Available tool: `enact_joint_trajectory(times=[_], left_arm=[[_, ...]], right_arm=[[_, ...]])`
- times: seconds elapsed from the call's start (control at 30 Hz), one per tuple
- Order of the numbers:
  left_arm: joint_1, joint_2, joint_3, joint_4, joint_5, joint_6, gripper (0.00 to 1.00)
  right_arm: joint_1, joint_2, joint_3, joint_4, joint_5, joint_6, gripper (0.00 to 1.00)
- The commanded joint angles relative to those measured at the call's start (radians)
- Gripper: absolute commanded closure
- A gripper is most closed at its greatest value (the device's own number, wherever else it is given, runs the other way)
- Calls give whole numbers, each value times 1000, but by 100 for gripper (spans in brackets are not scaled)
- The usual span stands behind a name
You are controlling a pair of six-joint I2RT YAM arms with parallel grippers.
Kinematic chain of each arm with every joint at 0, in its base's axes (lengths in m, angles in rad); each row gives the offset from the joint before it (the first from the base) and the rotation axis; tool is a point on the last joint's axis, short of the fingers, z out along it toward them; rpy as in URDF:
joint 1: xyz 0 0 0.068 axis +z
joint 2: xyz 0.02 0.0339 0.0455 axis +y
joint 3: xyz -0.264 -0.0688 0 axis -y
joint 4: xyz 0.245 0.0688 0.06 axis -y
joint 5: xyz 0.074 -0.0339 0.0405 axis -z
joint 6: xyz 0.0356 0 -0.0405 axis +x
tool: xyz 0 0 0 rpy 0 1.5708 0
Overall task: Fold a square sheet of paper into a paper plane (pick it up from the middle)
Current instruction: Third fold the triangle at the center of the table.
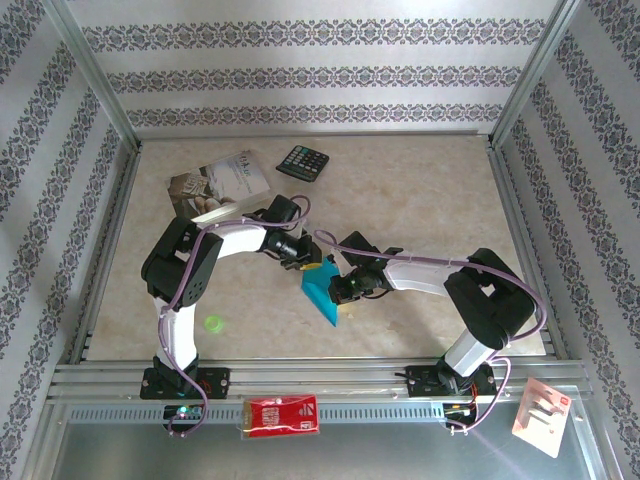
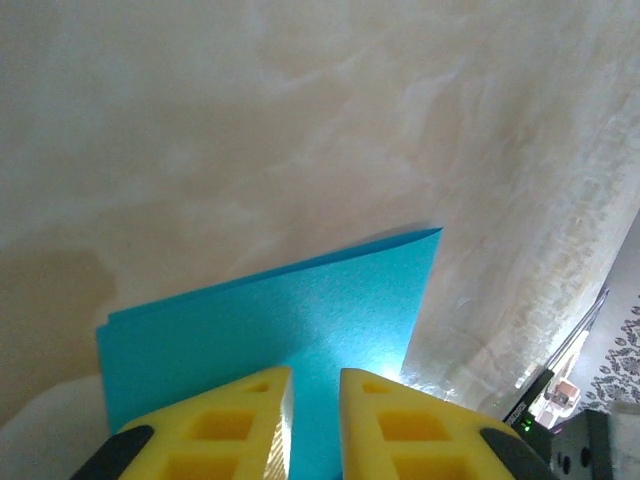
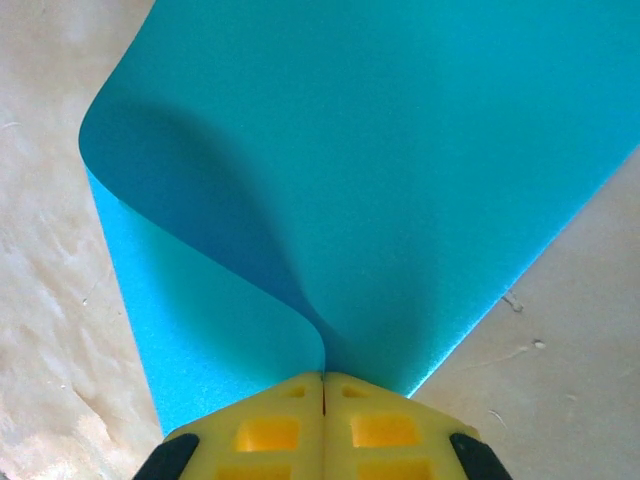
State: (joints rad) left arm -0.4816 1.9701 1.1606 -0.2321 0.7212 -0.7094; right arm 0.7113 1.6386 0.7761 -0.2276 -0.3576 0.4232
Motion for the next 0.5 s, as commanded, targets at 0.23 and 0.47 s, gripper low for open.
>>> enact_joint_trajectory(times=[0.23,0.47], left_arm=[[56,-268,-180,14,-80,-70,90],[-117,-480,-459,276,-116,-287,100]], right_arm=[[4,50,-55,-51,47,30,100],[0,61,-56,-50,54,48,100]])
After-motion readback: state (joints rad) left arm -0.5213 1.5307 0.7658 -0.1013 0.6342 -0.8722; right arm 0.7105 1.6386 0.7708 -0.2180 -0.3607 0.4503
